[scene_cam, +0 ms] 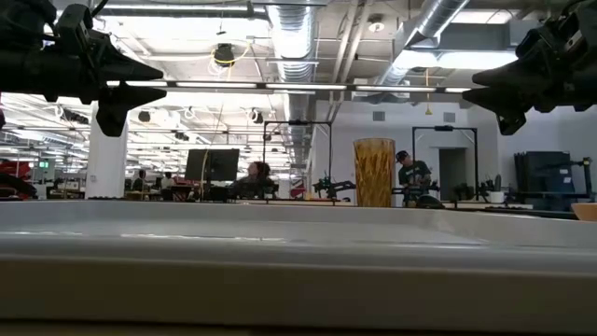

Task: Pick and place plate/cup/fork/spoon on tray
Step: Put the brown glass on the top left of the gray serving tray

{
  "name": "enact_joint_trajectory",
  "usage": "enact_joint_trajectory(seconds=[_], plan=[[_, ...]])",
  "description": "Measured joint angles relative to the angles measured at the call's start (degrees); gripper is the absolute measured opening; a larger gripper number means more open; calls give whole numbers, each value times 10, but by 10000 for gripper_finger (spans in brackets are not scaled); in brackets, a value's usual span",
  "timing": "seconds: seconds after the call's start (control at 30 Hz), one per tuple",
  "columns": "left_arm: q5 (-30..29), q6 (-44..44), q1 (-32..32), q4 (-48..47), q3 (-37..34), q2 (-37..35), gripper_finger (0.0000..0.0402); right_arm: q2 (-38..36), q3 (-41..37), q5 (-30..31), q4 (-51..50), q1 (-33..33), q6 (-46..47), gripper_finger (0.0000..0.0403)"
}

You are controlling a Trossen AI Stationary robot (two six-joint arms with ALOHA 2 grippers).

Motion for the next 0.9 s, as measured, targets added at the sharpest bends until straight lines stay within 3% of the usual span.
enact_joint_trajectory(seconds=[0.13, 0.27, 0.4, 0.9], plan=[[-26, -22, 0, 10, 0, 0, 144, 0, 0, 0, 14, -2, 31, 182], [-87, -148, 0, 38, 0, 0, 144, 0, 0, 1, 55, -1, 134, 182], [-122, -249, 0, 58, 0, 0, 144, 0, 0, 1, 92, -3, 180, 182], [-195, -330, 0, 117, 0, 0, 147, 0, 0, 12, 113, -5, 290, 182]])
